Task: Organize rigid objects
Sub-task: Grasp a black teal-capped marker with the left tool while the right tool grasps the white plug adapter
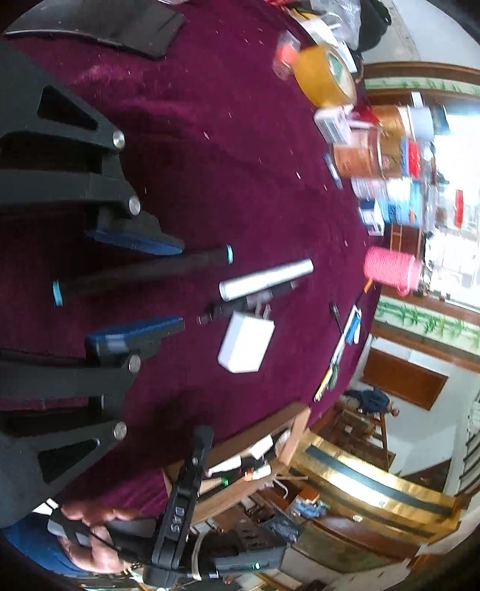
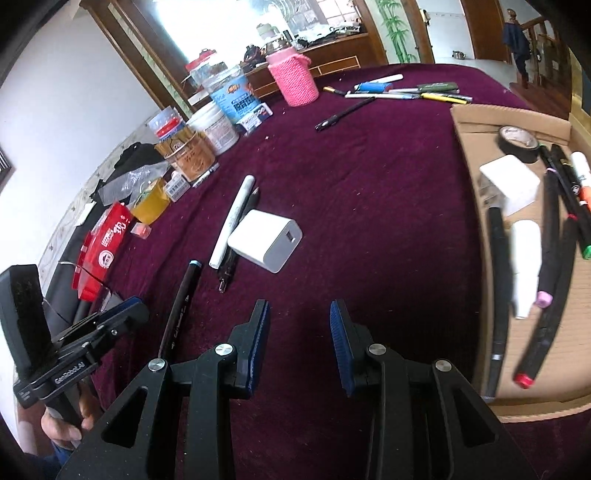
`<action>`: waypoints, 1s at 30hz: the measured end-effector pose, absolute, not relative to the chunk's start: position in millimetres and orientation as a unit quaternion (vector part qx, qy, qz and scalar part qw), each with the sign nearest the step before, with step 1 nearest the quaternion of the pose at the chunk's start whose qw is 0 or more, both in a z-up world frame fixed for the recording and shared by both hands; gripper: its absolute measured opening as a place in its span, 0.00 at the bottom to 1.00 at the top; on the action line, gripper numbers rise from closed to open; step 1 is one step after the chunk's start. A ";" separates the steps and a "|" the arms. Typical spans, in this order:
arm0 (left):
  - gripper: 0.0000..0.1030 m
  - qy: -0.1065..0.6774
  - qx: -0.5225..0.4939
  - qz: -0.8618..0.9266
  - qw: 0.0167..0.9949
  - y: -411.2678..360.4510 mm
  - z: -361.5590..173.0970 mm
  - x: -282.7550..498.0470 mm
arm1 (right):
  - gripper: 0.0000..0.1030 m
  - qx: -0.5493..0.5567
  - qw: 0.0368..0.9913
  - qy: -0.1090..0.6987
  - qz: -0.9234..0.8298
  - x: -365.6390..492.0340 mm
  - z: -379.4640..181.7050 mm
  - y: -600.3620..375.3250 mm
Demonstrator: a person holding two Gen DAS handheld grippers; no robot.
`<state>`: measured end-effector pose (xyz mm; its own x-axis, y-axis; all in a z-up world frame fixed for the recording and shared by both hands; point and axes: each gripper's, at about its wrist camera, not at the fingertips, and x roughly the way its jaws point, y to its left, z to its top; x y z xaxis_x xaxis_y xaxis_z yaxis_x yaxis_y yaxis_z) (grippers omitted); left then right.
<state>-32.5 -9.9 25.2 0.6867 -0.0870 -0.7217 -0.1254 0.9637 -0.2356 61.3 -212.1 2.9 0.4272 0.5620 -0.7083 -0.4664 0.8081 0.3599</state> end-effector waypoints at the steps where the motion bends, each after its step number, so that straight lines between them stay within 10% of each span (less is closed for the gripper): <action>1: 0.42 0.400 -0.135 0.015 0.906 -7.9 22.2 -30.9 | 0.29 0.053 0.842 0.441 0.306 61.5 2.3 -209.9; 11: 0.40 0.442 -0.086 0.022 0.892 -22.8 -7.7 -13.7 | 0.29 0.025 0.844 0.436 0.312 59.7 7.4 -202.3; 15: 0.13 0.443 -0.086 0.030 0.892 -12.4 -10.2 -15.5 | 0.30 -0.017 0.843 0.424 0.331 62.9 17.1 -184.3; 17: 0.13 0.441 -0.094 0.029 0.892 -4.0 -11.2 -17.8 | 0.47 -0.048 0.840 0.409 0.352 65.2 24.0 -169.6; 30: 0.13 0.435 -0.097 0.024 0.895 -3.3 -10.7 -21.4 | 0.49 -0.208 0.781 0.413 0.419 116.0 7.1 -88.7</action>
<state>-21.4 -3.3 -10.7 0.6204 -0.0406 -0.7833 -0.1275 0.9802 -0.1517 116.0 -88.7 7.1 0.3079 0.4823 -0.8201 -0.8264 0.5627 0.0207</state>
